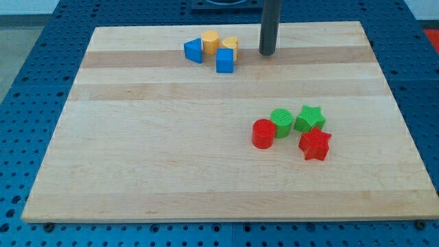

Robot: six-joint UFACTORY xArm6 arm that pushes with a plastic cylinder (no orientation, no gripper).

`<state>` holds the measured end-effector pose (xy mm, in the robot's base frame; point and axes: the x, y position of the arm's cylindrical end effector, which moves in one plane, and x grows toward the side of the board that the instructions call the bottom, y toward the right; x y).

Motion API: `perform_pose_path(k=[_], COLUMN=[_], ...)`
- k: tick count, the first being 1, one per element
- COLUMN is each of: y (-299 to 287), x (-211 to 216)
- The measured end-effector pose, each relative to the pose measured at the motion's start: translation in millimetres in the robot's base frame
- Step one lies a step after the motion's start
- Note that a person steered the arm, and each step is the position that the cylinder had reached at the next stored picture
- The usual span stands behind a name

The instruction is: Move the blue triangle diagonally to the blue cube

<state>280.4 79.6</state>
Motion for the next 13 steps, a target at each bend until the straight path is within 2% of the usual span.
perform_pose_path(k=[3, 5, 6, 8, 10, 13], y=[-3.9, -61.1, -62.3, -126.9, -130.5, -133.2], x=[-32.9, -40.5, -40.5, -39.9, -21.3, -30.5])
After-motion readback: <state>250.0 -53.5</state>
